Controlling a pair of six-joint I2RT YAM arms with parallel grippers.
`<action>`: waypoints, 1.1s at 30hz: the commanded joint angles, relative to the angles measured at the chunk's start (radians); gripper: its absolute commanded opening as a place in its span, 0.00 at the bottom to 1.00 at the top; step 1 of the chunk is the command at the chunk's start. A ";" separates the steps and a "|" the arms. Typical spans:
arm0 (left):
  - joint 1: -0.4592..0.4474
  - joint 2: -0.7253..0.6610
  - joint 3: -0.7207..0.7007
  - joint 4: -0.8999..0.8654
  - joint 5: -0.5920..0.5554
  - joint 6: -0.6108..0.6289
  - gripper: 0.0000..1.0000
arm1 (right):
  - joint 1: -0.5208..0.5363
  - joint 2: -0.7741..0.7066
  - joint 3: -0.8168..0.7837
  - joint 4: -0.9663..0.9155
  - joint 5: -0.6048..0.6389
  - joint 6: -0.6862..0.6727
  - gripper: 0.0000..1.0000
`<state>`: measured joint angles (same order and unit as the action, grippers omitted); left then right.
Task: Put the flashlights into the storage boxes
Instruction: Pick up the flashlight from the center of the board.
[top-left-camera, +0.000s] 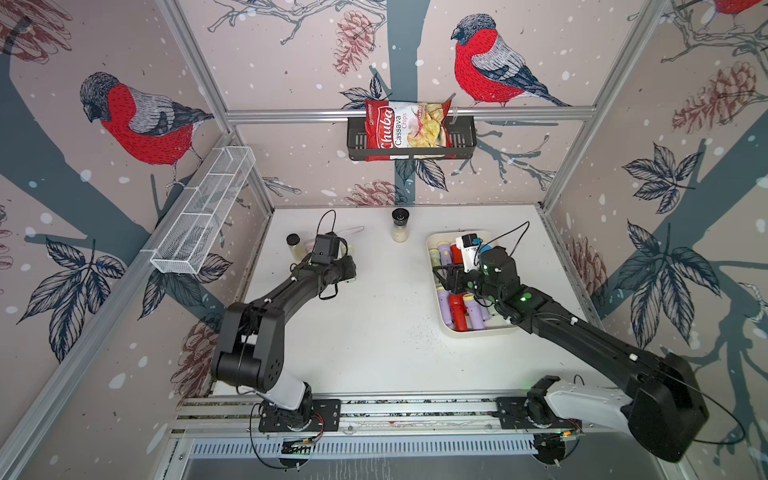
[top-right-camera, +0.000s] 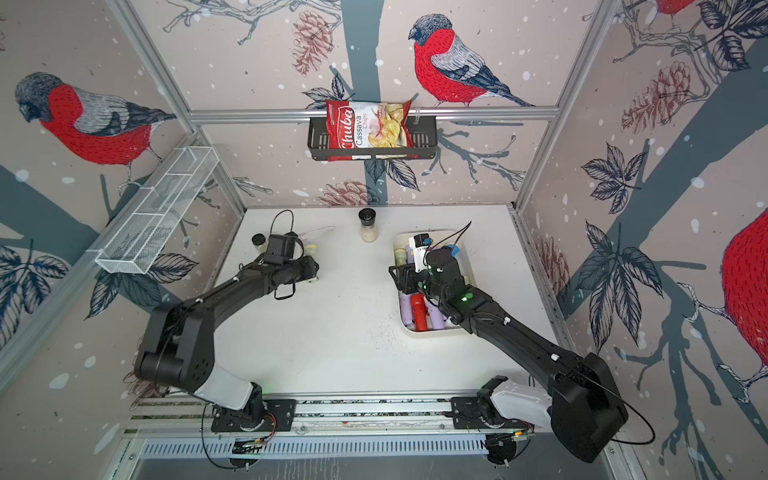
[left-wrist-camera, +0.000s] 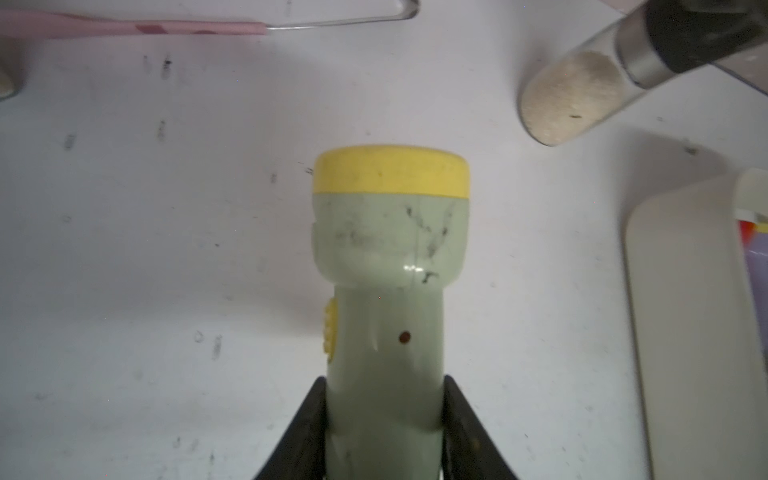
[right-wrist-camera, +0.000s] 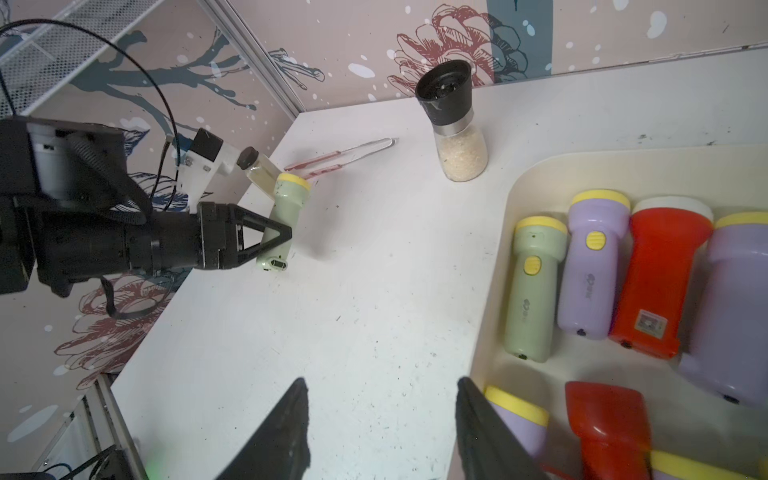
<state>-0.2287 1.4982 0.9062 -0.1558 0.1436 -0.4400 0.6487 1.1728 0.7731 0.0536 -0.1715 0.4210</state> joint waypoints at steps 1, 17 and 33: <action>-0.023 -0.077 -0.045 0.084 0.039 -0.024 0.10 | 0.004 -0.015 -0.024 0.059 -0.028 0.053 0.57; -0.192 -0.443 -0.390 0.381 0.148 -0.078 0.04 | 0.022 0.032 -0.084 0.181 -0.120 0.222 0.56; -0.274 -0.400 -0.541 0.726 0.203 -0.164 0.02 | 0.035 0.076 -0.087 0.303 -0.144 0.329 0.55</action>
<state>-0.4992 1.0885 0.3660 0.4519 0.3210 -0.5800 0.6811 1.2453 0.6868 0.2901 -0.2966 0.7136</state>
